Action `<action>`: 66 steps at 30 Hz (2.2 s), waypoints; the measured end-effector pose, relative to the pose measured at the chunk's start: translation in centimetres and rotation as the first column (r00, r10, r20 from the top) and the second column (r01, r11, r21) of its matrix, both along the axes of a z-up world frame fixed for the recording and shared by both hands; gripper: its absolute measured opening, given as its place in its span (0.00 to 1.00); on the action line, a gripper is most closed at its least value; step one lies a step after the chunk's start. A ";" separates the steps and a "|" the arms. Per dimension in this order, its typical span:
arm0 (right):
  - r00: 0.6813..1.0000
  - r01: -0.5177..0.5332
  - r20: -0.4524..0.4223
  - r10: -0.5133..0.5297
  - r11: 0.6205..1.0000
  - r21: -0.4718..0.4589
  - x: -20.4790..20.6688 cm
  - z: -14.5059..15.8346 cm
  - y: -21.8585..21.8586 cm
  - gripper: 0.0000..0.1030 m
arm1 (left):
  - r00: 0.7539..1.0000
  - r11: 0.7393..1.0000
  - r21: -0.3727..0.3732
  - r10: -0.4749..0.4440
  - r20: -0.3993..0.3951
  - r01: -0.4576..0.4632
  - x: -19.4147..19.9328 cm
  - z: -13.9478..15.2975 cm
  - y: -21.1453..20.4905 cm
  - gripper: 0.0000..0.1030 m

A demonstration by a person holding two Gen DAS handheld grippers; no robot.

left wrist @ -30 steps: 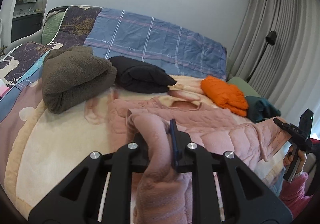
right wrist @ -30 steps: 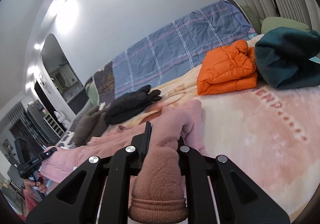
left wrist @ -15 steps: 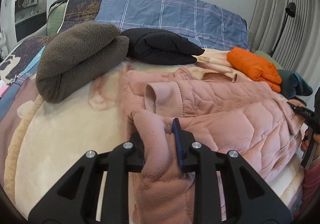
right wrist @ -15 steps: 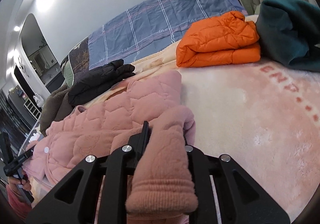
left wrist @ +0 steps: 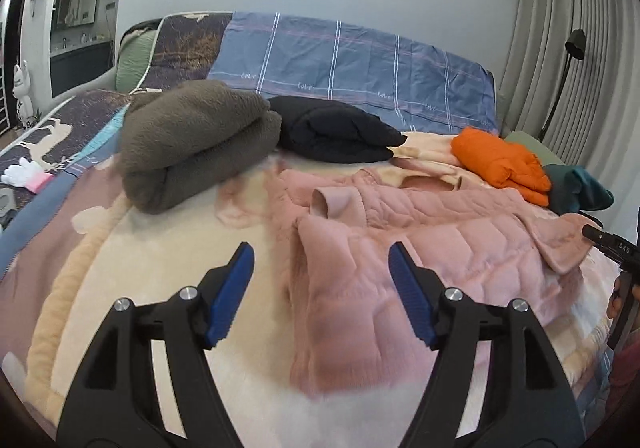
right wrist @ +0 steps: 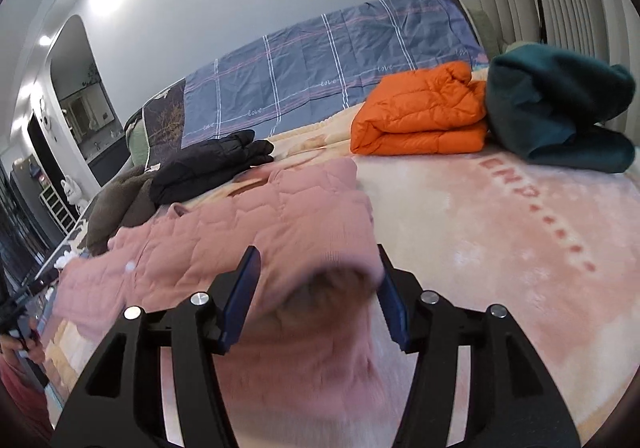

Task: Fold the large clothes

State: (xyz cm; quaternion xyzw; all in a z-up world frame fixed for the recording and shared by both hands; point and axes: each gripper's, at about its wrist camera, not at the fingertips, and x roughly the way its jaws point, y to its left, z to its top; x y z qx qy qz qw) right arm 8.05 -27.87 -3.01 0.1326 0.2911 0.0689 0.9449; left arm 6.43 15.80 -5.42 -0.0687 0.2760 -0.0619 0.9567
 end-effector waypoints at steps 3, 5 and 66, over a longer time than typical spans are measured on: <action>1.000 -0.026 -0.008 0.025 0.996 -0.081 -1.8 -0.1 0.6 0.56 | 1.000 1.000 0.024 -0.017 0.017 0.017 -2.2 0.2 -0.4 0.70; 0.997 -0.074 -0.042 0.069 0.988 -0.137 -2.5 -0.8 1.4 0.57 | 0.998 0.996 0.071 -0.062 0.006 0.062 -3.6 -0.2 -1.5 0.74; 0.997 0.033 -0.065 -0.033 0.999 -0.005 18.1 2.3 -0.2 0.09 | 0.999 0.997 0.073 0.023 0.039 -0.026 16.1 2.0 0.1 0.12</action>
